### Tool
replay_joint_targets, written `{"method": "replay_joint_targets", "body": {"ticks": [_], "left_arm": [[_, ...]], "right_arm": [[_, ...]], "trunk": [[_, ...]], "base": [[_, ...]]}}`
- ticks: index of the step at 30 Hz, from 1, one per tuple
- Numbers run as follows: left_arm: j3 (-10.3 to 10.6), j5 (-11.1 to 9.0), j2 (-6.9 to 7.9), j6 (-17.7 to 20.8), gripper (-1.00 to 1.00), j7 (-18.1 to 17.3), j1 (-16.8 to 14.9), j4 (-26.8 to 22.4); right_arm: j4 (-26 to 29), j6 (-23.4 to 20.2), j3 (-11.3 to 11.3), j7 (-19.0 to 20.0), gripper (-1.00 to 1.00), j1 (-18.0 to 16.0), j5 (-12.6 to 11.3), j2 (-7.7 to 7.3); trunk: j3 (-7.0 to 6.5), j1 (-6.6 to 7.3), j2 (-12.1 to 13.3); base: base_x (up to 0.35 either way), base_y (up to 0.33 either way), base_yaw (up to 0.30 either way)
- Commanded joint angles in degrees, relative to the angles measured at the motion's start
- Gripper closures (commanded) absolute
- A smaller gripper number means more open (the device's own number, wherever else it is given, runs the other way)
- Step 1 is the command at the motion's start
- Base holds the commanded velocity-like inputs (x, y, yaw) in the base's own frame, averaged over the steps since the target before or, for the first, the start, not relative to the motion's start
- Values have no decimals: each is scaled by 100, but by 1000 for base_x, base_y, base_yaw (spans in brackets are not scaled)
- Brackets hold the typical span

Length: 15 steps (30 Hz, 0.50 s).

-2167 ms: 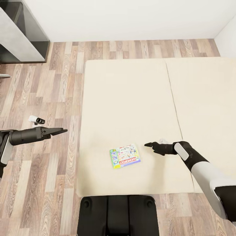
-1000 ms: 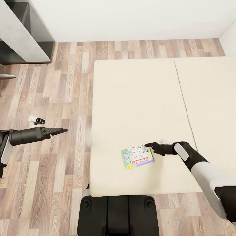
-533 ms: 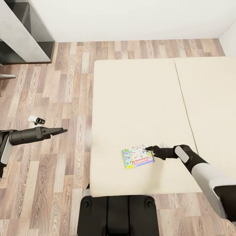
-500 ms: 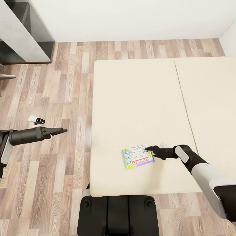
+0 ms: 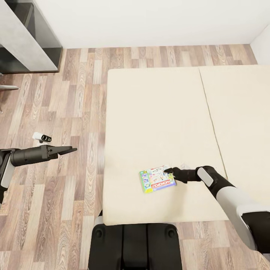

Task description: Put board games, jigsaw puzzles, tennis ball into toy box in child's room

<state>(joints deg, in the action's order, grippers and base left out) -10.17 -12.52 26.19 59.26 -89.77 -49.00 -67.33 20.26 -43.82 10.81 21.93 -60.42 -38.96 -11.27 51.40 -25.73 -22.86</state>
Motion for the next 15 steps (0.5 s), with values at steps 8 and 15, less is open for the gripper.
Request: {"method": "replay_joint_targets", "body": {"ticks": [8,15], "left_arm": [[-2,9,0,60,-100,-23,-4,1],[-3,5,0,60,-100,-23,-4,0]], "right_arm": [[-5,-5,35,30,-100,3,-27,127],[-5,-3,35,30,-100,3,-24,134]], "trunk": [[7,-5,-6],[7,-5,-6]], "base": [[0,70,0],[0,6,0]]}}
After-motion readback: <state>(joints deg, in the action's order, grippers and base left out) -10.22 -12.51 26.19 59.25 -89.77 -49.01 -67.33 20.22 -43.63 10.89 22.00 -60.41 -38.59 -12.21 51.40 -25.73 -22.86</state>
